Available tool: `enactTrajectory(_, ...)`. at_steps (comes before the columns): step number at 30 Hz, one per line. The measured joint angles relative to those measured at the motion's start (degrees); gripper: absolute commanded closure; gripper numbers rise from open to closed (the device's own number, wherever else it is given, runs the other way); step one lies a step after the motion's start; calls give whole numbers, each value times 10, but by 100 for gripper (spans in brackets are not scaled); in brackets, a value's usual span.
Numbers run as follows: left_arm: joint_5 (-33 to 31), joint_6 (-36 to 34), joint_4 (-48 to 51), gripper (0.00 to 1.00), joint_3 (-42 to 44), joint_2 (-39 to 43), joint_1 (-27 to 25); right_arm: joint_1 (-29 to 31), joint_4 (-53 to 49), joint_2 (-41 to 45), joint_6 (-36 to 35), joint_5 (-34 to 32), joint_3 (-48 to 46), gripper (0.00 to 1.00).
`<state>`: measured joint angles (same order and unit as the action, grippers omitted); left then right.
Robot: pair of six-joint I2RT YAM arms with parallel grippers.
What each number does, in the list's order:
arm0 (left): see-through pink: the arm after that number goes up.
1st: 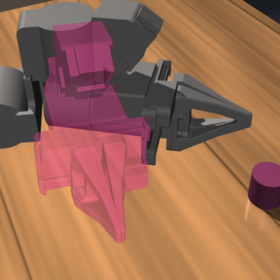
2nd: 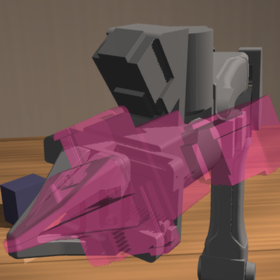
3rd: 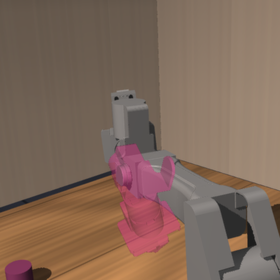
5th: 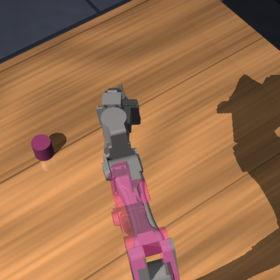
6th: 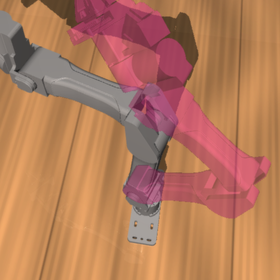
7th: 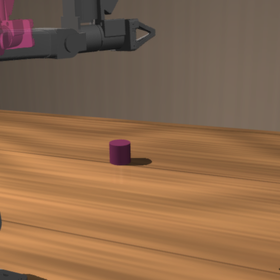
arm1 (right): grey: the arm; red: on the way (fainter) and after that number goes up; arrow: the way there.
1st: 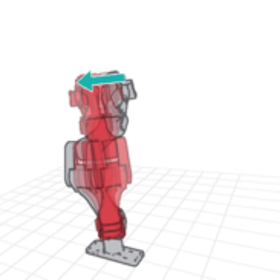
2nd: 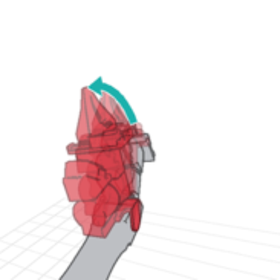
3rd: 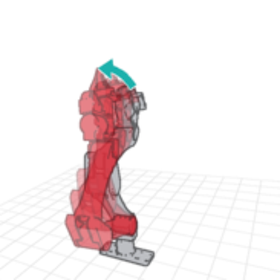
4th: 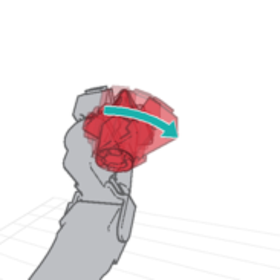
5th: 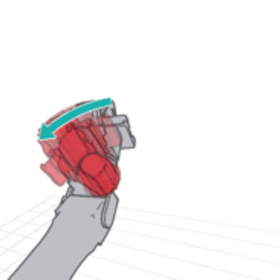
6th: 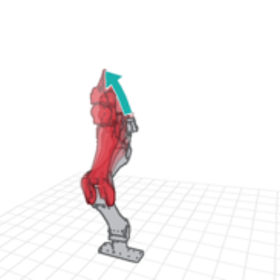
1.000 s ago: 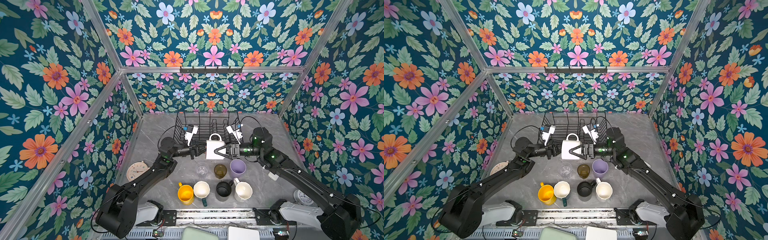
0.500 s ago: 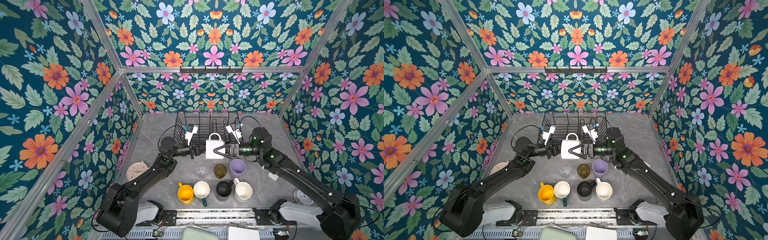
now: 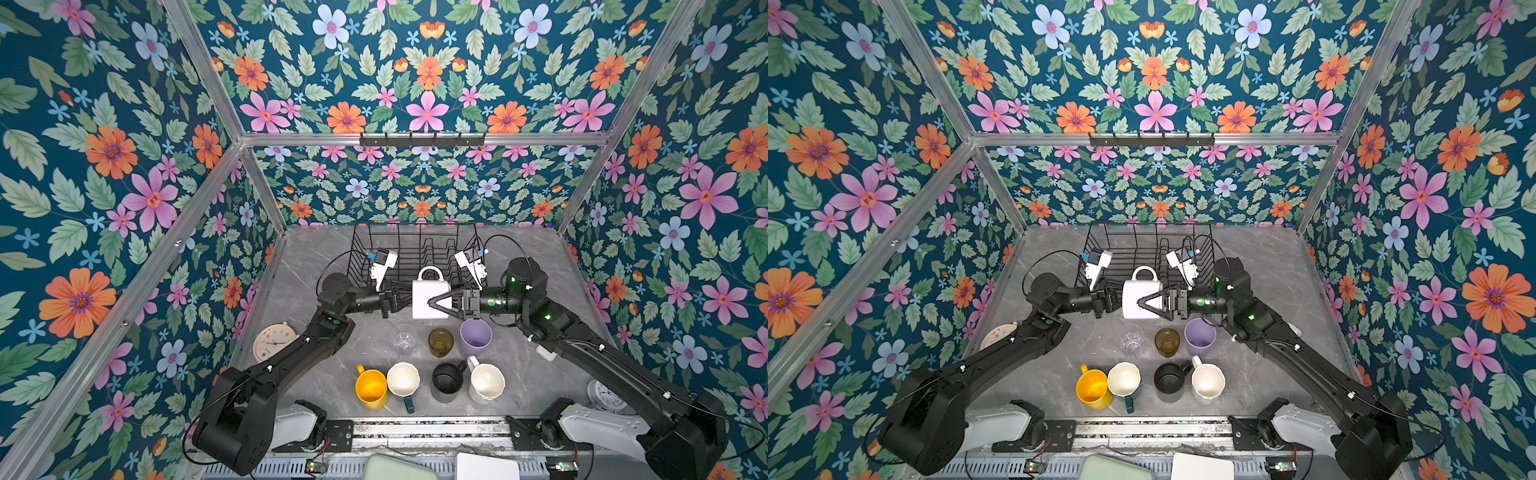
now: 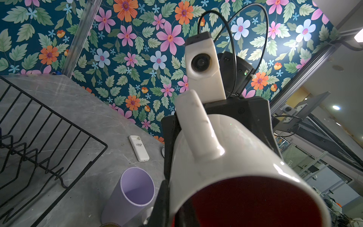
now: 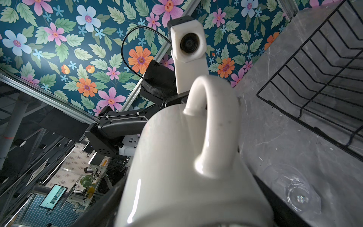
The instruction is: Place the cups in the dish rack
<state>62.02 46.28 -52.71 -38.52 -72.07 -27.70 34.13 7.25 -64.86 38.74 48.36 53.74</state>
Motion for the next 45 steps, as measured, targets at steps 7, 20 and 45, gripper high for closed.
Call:
enactTrajectory(7,6,0,0,100,0,1,0,0,-12,5,-6,-1,2,9)
enactTrajectory(20,-6,1,3,100,0,4,4,-1,-35,8,-19,-26,6,9)
enactTrajectory(45,-2,13,4,100,-2,1,7,-3,-30,-14,-15,1,19,90)
